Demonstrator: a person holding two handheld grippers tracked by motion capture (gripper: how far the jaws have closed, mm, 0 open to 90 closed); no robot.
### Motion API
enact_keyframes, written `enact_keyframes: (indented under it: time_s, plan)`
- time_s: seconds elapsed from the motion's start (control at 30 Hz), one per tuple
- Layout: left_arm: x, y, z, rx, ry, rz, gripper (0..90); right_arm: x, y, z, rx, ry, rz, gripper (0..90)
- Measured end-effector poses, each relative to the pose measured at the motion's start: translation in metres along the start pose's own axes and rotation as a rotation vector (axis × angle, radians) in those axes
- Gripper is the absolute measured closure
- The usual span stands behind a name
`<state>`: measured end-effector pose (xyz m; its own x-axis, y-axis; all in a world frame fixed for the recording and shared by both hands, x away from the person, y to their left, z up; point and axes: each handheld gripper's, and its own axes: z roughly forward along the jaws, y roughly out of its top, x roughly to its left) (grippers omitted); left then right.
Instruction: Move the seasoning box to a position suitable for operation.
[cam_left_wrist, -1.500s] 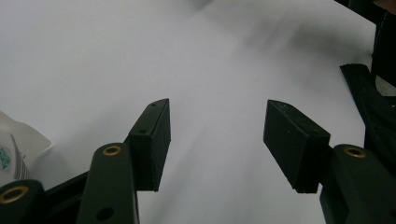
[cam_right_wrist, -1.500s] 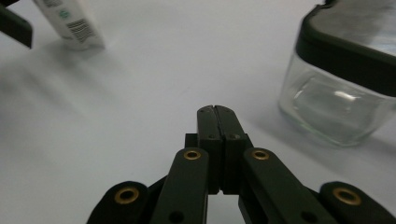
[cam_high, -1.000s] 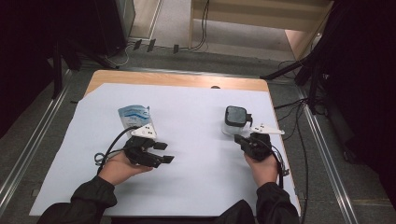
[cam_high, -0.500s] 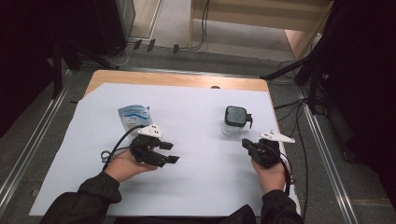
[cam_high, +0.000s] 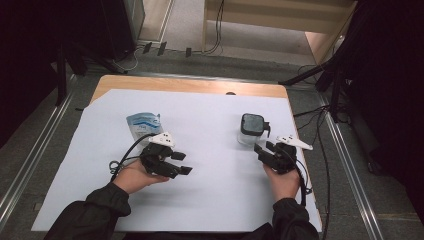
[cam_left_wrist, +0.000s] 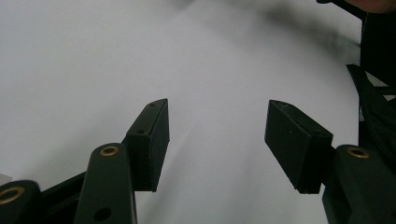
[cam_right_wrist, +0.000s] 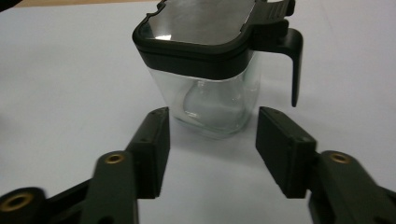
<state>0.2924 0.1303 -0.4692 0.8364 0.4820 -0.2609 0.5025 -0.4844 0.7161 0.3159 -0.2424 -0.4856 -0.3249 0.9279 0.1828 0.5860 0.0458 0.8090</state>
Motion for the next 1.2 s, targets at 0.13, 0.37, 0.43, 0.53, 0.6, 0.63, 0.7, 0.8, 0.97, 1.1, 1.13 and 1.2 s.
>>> enact_keyframes:
  time_s: [0.13, 0.37, 0.43, 0.53, 0.6, 0.63, 0.7, 0.8, 0.97, 1.1, 1.13, 1.2]
  plan:
    - [0.0, 0.0, 0.003, -0.005, -0.009, 0.007, 41.5, 0.003, 0.002, 0.008, 0.003, -0.008, 0.031, 40.0]
    - [-0.003, 0.0, 0.004, -0.002, -0.009, 0.026, 41.6, 0.019, 0.011, 0.031, -0.015, -0.09, 0.058, 21.2]
    - [-0.003, 0.0, 0.003, -0.012, -0.005, 0.019, 41.6, 0.02, 0.01, 0.033, -0.015, -0.1, 0.072, 20.7]
    - [-0.002, 0.0, 0.0, -0.012, -0.003, 0.015, 41.5, 0.023, 0.01, 0.039, -0.025, -0.106, 0.099, 18.8]
    - [-0.002, -0.001, 0.0, -0.005, 0.002, 0.011, 41.4, 0.028, 0.012, 0.046, -0.034, -0.132, 0.086, 15.6]
    - [-0.002, -0.001, -0.001, -0.007, 0.003, 0.008, 41.4, 0.028, 0.012, 0.046, -0.034, -0.132, 0.086, 15.6]
    - [-0.001, -0.002, -0.002, -0.005, 0.006, -0.002, 40.9, 0.03, 0.014, 0.055, -0.037, -0.157, 0.081, 14.7]
    - [-0.002, 0.0, -0.007, -0.038, -0.007, -0.029, 40.5, 0.028, 0.014, 0.063, -0.041, -0.165, 0.086, 13.2]
    - [-0.002, -0.003, -0.012, -0.035, -0.01, -0.037, 40.3, 0.031, 0.013, 0.07, -0.065, -0.202, 0.094, 11.8]
    - [-0.002, -0.005, -0.013, -0.039, -0.002, -0.047, 40.2, 0.029, 0.012, 0.078, -0.07, -0.207, 0.105, 9.4]
    - [-0.001, -0.006, -0.014, -0.04, -0.006, -0.052, 40.1, 0.028, 0.011, 0.08, -0.074, -0.199, 0.108, 8.9]
    - [-0.002, -0.007, -0.015, -0.044, 0.0, -0.059, 40.0, 0.028, 0.011, 0.083, -0.085, -0.204, 0.097, 8.7]
